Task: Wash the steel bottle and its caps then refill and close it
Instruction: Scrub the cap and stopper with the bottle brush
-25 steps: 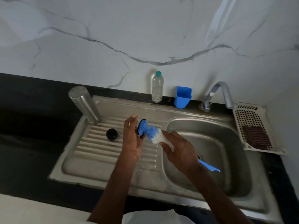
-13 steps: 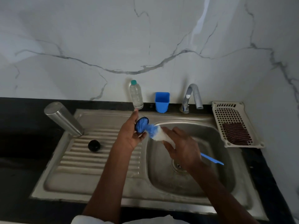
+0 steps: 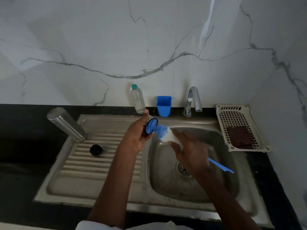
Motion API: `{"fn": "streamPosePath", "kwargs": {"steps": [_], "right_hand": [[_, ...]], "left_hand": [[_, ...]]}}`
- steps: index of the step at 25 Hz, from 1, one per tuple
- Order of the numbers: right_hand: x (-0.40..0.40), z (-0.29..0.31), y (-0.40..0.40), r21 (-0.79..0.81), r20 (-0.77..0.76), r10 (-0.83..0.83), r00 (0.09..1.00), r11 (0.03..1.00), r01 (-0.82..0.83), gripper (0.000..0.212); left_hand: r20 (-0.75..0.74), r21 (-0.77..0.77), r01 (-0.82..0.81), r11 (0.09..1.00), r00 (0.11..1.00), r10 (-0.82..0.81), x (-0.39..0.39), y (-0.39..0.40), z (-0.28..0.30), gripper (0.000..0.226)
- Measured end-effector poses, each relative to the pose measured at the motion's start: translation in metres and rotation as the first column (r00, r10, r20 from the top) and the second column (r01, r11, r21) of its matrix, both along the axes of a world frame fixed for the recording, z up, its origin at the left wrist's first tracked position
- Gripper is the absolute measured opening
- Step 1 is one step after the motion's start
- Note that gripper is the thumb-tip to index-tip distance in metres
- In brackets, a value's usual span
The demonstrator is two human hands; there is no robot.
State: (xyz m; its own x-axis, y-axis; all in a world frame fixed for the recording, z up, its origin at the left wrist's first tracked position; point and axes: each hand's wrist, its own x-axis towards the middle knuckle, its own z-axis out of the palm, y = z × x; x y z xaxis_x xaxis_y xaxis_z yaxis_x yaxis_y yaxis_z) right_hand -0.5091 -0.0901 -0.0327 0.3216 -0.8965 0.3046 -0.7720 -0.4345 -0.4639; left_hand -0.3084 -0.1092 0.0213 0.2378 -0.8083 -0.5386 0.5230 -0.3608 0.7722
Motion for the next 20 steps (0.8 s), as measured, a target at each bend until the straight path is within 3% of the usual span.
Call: {"fn": "streamPosePath", "kwargs": {"steps": [1,2,3,4,5,7,8,9,10,11,12,13,14,15,16,17,18,19,20], "right_hand": [[0.002,0.010,0.001,0.268,0.236,-0.035,0.971,0.963,-0.030,0.034],[0.005,0.023,0.002,0.592,0.521,-0.191,0.832,0.783,-0.192,0.028],[0.007,0.036,0.003,0.772,0.611,-0.423,0.669,0.509,-0.382,0.027],[0.006,0.044,0.005,0.797,0.603,-0.531,0.595,0.385,-0.465,0.028],[0.004,0.048,0.004,0.783,0.622,-0.503,0.600,0.403,-0.475,0.028],[0.000,0.048,0.005,0.674,0.543,-0.263,0.798,0.703,-0.227,0.032],[-0.002,0.050,0.004,0.553,0.356,-0.176,0.918,0.831,-0.055,0.040],[-0.005,0.051,0.004,0.419,0.138,-0.140,0.980,0.905,0.071,0.048],[-0.003,0.053,0.004,0.269,-0.034,-0.134,0.990,0.953,0.138,0.052],[-0.001,0.053,0.004,0.235,-0.090,-0.156,0.984,0.956,0.173,0.052],[-0.001,0.054,0.004,0.347,0.013,-0.156,0.988,0.927,0.142,0.050],[-0.002,0.056,0.002,0.574,0.261,-0.183,0.948,0.819,0.000,0.046],[-0.004,0.062,0.001,0.776,0.488,-0.311,0.816,0.583,-0.241,0.041],[-0.007,0.063,0.001,0.827,0.554,-0.450,0.700,0.388,-0.406,0.037],[-0.008,0.064,0.002,0.827,0.562,-0.500,0.659,0.327,-0.457,0.032],[-0.009,0.065,0.004,0.822,0.568,-0.482,0.667,0.376,-0.428,0.027],[-0.011,0.063,0.004,0.792,0.549,-0.396,0.736,0.528,-0.307,0.024],[-0.012,0.058,0.004,0.677,0.447,-0.294,0.845,0.729,-0.104,0.026],[-0.013,0.056,0.003,0.489,0.249,-0.239,0.938,0.868,0.091,0.034]], "left_hand": [[-0.046,-0.105,-0.020,0.994,0.999,0.015,-0.003,0.001,-0.002,0.038],[-0.099,-0.218,-0.051,0.975,0.995,0.030,-0.003,0.003,-0.005,0.042],[-0.157,-0.325,-0.062,0.944,0.988,0.011,0.000,0.006,-0.005,0.045],[-0.203,-0.399,-0.054,0.915,0.979,-0.031,0.003,0.010,-0.006,0.044],[-0.226,-0.422,-0.040,0.906,0.972,-0.062,0.006,0.013,-0.004,0.043],[-0.142,-0.297,0.018,0.955,0.988,-0.063,0.006,0.014,0.004,0.056],[-0.024,-0.192,0.033,0.981,0.999,-0.038,0.003,0.012,0.006,0.060],[0.052,-0.135,0.007,0.991,0.999,0.000,0.001,0.008,0.006,0.057],[0.062,-0.128,-0.024,0.992,0.998,0.032,-0.002,0.004,0.005,0.048],[0.014,-0.149,-0.049,0.988,0.999,0.052,-0.004,0.002,0.004,0.039],[-0.051,-0.198,-0.066,0.978,0.997,0.057,-0.005,0.003,0.003,0.036],[-0.150,-0.271,-0.087,0.959,0.988,0.047,-0.004,0.005,-0.002,0.039],[-0.232,-0.344,-0.094,0.934,0.973,0.012,-0.004,0.010,-0.006,0.043],[-0.287,-0.410,-0.089,0.907,0.957,-0.035,-0.003,0.013,-0.009,0.045],[-0.270,-0.433,-0.064,0.899,0.961,-0.063,-0.002,0.017,-0.008,0.048],[-0.207,-0.407,-0.021,0.913,0.976,-0.070,-0.003,0.019,-0.004,0.054],[-0.134,-0.342,0.026,0.939,0.988,-0.077,-0.005,0.018,0.002,0.058],[-0.055,-0.258,0.056,0.965,0.996,-0.072,-0.007,0.017,0.010,0.054],[0.009,-0.180,0.065,0.982,0.998,-0.065,-0.011,0.015,0.014,0.045]]}}
